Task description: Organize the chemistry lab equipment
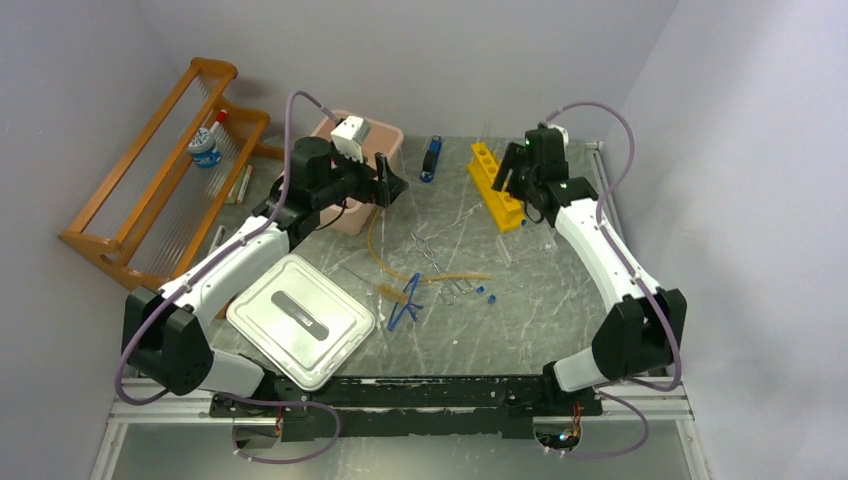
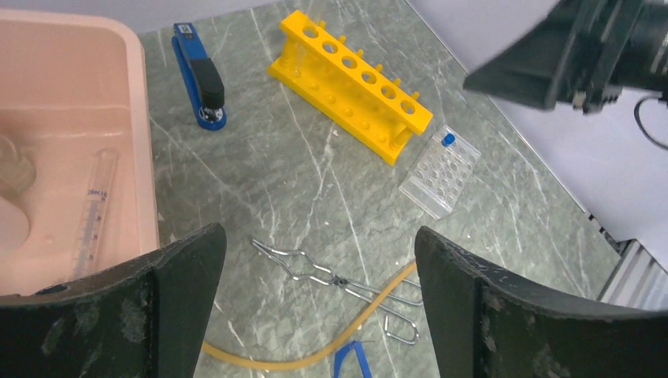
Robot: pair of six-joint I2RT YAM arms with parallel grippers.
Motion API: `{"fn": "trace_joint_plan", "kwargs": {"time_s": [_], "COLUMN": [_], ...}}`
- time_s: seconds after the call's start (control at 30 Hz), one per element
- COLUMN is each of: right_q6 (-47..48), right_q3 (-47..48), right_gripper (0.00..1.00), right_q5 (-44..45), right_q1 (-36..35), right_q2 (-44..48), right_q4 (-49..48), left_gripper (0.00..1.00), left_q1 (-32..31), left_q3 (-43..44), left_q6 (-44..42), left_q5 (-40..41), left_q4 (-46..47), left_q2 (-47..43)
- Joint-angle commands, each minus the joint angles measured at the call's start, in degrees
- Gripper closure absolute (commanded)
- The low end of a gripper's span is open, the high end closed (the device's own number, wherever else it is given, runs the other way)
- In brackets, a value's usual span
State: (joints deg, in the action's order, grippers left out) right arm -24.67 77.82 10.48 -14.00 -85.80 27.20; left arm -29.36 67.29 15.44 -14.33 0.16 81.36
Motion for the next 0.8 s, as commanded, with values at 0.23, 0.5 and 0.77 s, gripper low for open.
{"fn": "trace_joint_plan", "kwargs": {"time_s": [0.23,0.5,0.77], "right_q6": [-12.83,-14.02,-19.86], "right_q3": [-21.69,-30.72,-38.37], "right_gripper": [0.44,0.48,0.57], "right_q5": [-2.77,-3.61,-6.53], "right_q1": [-0.15,-0.77,-5.95], "right_q2": [20.21,24.1,19.1], "right_q4": [16.79,18.56,7.9], "left_gripper": [0.13,0.12,0.17], "left_q1": [-0.28,-4.21,-8.46], "left_q3": [-3.19,-6.72,-8.46], "left_q6": [3.75,6.79,10.92], "left_q5": [-5.63,-6.22,-4.25], "left_q4": [-4.93,-2.94,-1.82], "left_q2": [-7.98,-9.45,-6.89]}}
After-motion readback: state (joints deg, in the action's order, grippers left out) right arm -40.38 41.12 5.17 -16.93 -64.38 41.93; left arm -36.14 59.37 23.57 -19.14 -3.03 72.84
